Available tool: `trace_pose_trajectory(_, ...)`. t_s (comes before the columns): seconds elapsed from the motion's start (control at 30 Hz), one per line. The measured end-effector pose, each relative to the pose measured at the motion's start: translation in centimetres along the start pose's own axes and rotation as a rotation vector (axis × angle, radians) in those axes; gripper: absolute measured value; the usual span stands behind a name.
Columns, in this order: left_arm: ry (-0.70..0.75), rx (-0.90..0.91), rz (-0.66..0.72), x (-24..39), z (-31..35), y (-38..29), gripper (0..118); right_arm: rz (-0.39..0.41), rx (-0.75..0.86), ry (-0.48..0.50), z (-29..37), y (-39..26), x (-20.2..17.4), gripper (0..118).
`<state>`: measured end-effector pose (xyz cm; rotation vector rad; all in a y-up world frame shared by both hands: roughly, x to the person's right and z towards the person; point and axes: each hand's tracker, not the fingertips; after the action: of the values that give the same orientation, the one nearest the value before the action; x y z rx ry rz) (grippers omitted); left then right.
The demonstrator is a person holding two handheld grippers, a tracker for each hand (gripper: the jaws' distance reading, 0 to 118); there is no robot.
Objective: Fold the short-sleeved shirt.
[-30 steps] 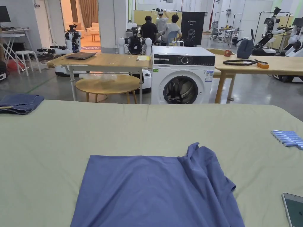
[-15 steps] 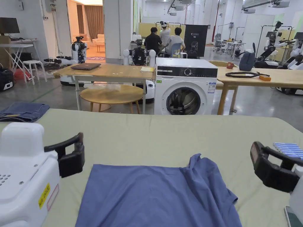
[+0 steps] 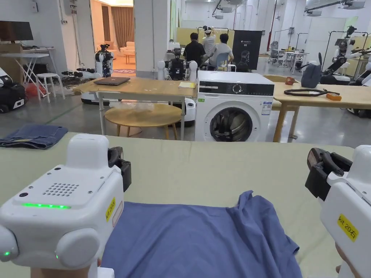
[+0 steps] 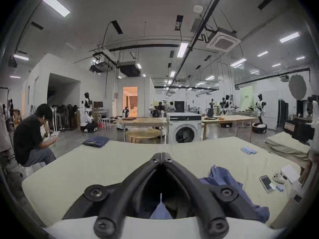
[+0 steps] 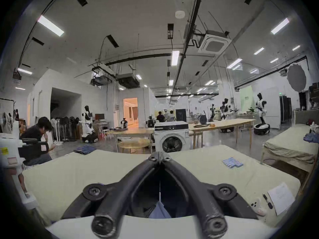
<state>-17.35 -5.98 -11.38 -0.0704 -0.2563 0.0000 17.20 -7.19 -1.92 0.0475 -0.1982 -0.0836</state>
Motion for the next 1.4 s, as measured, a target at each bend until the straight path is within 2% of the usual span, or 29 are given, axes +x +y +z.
trace_pose_trajectory(0.1,-0.065,-0.107,0.081,-1.0,-2.9,-0.2,0,-0.004,-0.036,0.0,-1.5,-0.7,0.4,0)
trace_pose_trajectory(0.2,-0.043,-0.219,0.045,-1.3,-7.6,-0.5,1,-0.008,-0.08,-0.005,-3.3,-2.6,1.0,0)
trace_pose_trajectory(0.27,-0.032,-0.304,0.008,-1.4,-11.8,-1.2,58,-0.014,-0.11,-0.007,-4.9,-3.3,1.2,0)
trace_pose_trajectory(0.3,-0.025,-0.343,-0.008,-1.6,-13.9,-1.8,91,-0.015,-0.126,-0.006,-5.6,-3.9,1.4,0)
trace_pose_trajectory(0.33,-0.016,-0.405,-0.014,-1.8,-16.3,-2.6,113,-0.011,-0.141,-0.007,-6.5,-4.7,1.6,0)
trace_pose_trajectory(0.43,0.002,-0.546,-0.015,-2.3,-23.2,-5.8,115,-0.003,-0.188,-0.011,-9.3,-6.3,1.9,0)
trace_pose_trajectory(0.63,0.077,-0.789,-0.009,-4.6,-35.0,-14.8,114,-0.01,-0.314,-0.042,-15.1,-10.8,3.1,0)
trace_pose_trajectory(0.67,0.101,-0.838,-0.01,-5.2,-36.4,-16.4,111,-0.008,-0.338,-0.05,-15.8,-11.7,3.4,0)
trace_pose_trajectory(0.7,0.124,-0.893,-0.009,-5.6,-37.7,-17.7,105,-0.014,-0.361,-0.052,-16.4,-12.4,3.7,0)
trace_pose_trajectory(0.77,0.152,-0.958,-0.017,-6.4,-39.5,-20.2,83,-0.016,-0.404,-0.055,-17.7,-13.9,4.1,0)
trace_pose_trajectory(0.83,0.156,-0.966,-0.01,-7.1,-39.9,-21.7,80,0.002,-0.448,-0.062,-18.9,-15.1,4.5,0)
trace_pose_trajectory(0.87,0.123,-0.945,0.067,-7.6,-39.6,-21.8,79,0.009,-0.471,-0.064,-19.4,-15.7,4.7,0)
trace_pose_trajectory(0.9,0.129,-0.904,0.114,-8.1,-39.1,-21.5,75,0.012,-0.487,-0.059,-19.9,-16.0,4.6,0)
trace_pose_trajectory(0.93,0.135,-0.89,0.136,-8.3,-38.7,-21.2,65,0.009,-0.514,-0.055,-20.6,-16.5,4.9,2)
trace_pose_trajectory(0.97,0.133,-0.901,0.112,-8.5,-38.6,-21.1,54,-0.003,-0.549,-0.052,-21.4,-16.9,5.2,16)
trace_pose_trajectory(1.0,0.13,-0.893,0.106,-8.7,-38.3,-20.9,39,-0.022,-0.599,-0.054,-22.6,-17.3,5.7,44)
trace_pose_trajectory(1.1,0.084,-0.864,0.094,-9.2,-37.7,-20.5,21,-0.062,-0.722,-0.096,-26.1,-19.0,7.2,79)
trace_pose_trajectory(1.13,0.065,-0.86,0.121,-9.3,-37.5,-20.4,0,-0.082,-0.753,-0.112,-27.3,-19.7,7.9,109)
trace_pose_trajectory(1.17,0.074,-0.859,0.128,-9.3,-37.4,-20.4,0,-0.084,-0.75,-0.141,-28.2,-20.1,8.3,113)
trace_pose_trajectory(1.27,0.075,-0.843,0.095,-8.9,-37.1,-20.6,0,-0.105,-0.82,-0.207,-31.4,-21.7,9.9,112)
trace_pose_trajectory(1.33,0.077,-0.838,0.088,-8.7,-37.1,-20.6,0,-0.151,-0.88,-0.183,-32.9,-22.9,10.3,112)
trace_pose_trajectory(1.37,0.079,-0.832,0.089,-8.8,-37.0,-20.6,0,-0.16,-0.914,-0.185,-33.5,-23.5,10.4,106)
trace_pose_trajectory(1.4,0.078,-0.827,0.093,-8.9,-36.8,-20.5,0,-0.156,-0.924,-0.194,-33.9,-24.0,10.3,86)
